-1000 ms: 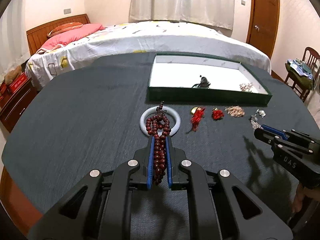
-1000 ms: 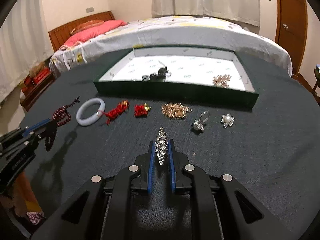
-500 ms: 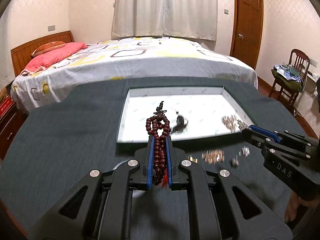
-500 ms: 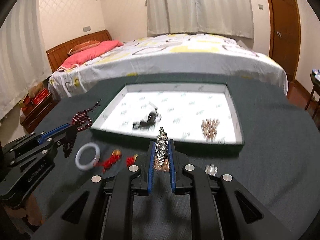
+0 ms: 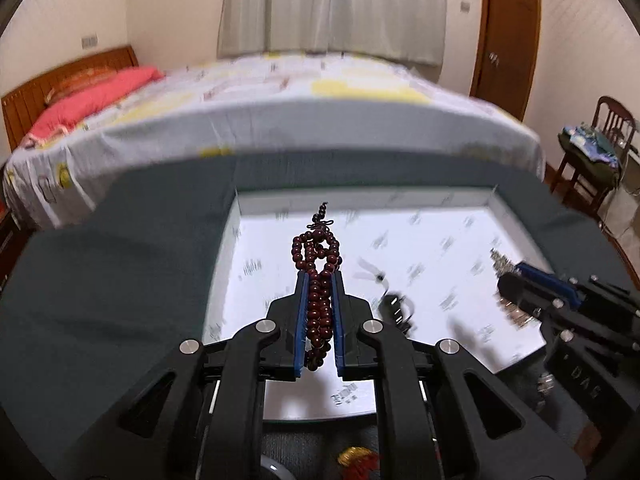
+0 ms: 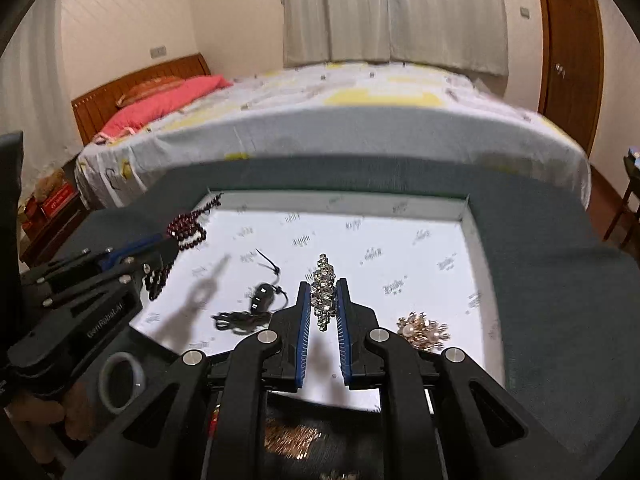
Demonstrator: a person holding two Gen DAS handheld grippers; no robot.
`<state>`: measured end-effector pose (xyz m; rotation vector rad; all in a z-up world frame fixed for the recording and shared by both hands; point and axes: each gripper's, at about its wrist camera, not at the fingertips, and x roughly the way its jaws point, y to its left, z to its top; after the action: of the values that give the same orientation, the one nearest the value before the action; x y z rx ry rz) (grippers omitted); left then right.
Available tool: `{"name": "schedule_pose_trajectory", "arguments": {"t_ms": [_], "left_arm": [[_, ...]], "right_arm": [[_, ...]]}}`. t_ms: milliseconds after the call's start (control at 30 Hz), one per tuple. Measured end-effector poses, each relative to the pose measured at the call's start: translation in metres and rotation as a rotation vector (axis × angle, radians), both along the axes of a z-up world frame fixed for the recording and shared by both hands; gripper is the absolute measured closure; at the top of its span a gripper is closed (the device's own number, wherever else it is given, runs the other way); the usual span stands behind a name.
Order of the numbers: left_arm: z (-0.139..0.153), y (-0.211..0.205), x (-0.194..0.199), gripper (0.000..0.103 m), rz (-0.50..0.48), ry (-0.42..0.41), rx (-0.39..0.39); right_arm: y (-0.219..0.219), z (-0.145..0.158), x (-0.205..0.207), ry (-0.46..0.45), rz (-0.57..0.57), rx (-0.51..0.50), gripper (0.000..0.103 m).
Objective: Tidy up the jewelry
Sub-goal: 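Carry beads and rhinestone brooch into the green box while both tools open to release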
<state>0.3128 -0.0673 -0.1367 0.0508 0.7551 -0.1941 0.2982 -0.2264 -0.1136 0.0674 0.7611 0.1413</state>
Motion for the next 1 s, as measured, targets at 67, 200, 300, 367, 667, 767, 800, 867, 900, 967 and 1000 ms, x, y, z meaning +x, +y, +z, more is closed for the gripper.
{"name": "schedule_pose_trajectory", "arguments": {"t_ms": [67, 200, 300, 367, 667, 767, 800, 867, 900, 967, 1000], "left_arm": [[-0.015, 0.001, 0.006, 0.092, -0.001, 0.045, 0.006], [-0.031, 0.005, 0.011, 0.092, -0.002, 0.089, 0.018], [-0.035, 0.004, 0.014, 0.092, -0.010, 0.105, 0.022], [-0.037, 0.004, 0.016, 0.092, -0.016, 0.111, 0.028], [-0.039, 0.004, 0.019, 0.068, -0.010, 0.125, 0.022], [-0.038, 0.006, 0.017, 0.050, 0.000, 0.120, 0.004], [-0.036, 0.007, 0.016, 0.050, 0.001, 0.121, -0.009], [-0.034, 0.009, 0.014, 0.046, 0.002, 0.121, -0.019], [-0.031, 0.010, 0.012, 0.044, 0.002, 0.115, -0.021], [-0.025, 0.012, 0.007, 0.040, 0.003, 0.101, -0.031], [-0.021, 0.013, 0.004, 0.038, 0.005, 0.093, -0.038]], "right_arm": [[0.001, -0.012, 0.008, 0.030, 0.001, -0.016, 0.090], [0.003, -0.025, 0.016, 0.065, 0.000, -0.033, 0.090], [0.003, -0.030, 0.020, 0.087, -0.005, -0.042, 0.090], [0.002, -0.033, 0.021, 0.097, -0.006, -0.045, 0.090], [-0.003, -0.041, 0.021, 0.118, -0.015, -0.026, 0.079], [-0.006, -0.036, 0.018, 0.092, -0.025, -0.018, 0.058], [-0.007, -0.033, 0.017, 0.086, -0.027, -0.017, 0.058], [-0.010, -0.027, 0.014, 0.070, -0.032, -0.004, 0.058], [-0.011, -0.023, 0.012, 0.062, -0.036, 0.000, 0.058], [-0.015, -0.014, 0.006, 0.038, -0.041, 0.010, 0.058], [-0.017, -0.008, 0.001, 0.025, -0.044, 0.013, 0.058]]}}
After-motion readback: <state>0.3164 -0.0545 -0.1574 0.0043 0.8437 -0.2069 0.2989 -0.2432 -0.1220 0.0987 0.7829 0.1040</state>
